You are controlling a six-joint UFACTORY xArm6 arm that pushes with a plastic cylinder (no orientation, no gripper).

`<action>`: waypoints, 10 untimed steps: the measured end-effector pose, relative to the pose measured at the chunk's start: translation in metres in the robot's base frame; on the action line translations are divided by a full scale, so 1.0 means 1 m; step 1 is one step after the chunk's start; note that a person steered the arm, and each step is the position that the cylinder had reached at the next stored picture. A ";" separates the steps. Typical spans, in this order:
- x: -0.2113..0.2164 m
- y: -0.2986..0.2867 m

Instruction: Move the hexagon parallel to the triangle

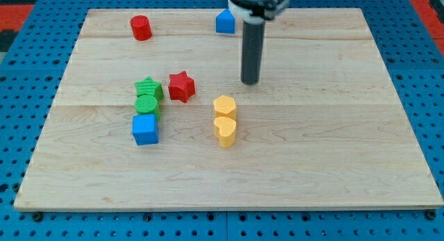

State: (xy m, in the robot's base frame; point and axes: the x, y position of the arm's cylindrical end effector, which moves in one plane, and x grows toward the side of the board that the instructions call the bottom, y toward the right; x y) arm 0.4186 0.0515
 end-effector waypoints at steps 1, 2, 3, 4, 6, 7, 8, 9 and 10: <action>0.093 -0.002; 0.113 -0.053; 0.055 -0.094; 0.036 -0.074; 0.013 0.023; 0.004 0.057; 0.031 0.054; 0.026 0.096; -0.053 0.094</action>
State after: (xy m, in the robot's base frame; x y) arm 0.3655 0.1454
